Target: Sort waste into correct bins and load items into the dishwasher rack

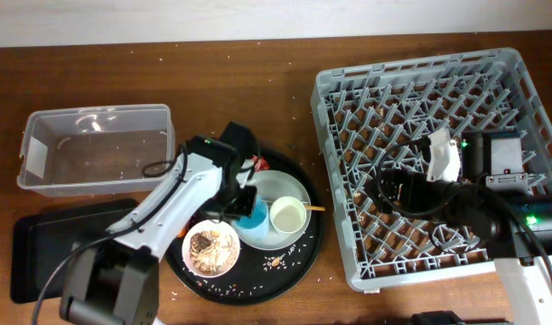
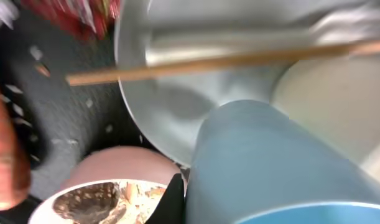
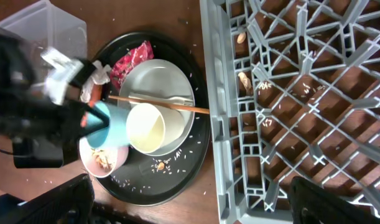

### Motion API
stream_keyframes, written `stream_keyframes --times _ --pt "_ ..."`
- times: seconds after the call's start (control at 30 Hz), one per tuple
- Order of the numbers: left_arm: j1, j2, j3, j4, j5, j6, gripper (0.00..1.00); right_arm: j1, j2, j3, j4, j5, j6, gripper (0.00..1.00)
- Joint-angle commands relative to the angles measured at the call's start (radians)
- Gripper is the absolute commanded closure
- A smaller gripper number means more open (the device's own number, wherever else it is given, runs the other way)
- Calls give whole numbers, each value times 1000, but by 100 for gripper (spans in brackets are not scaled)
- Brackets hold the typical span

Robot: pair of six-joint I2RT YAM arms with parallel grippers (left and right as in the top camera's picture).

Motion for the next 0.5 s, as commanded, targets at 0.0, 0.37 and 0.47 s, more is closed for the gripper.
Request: stream_keyframes --times 0.0,0.37,0.47 --pt "8 -100 131 -86 -45 -3 99 -3 0 14 2 -8 -6 1" --pt "14 -306 276 171 1034 360 100 -3 0 14 266 -795 -392 5" --pt "14 -306 276 229 1202 361 100 -3 0 14 359 -943 -392 6"
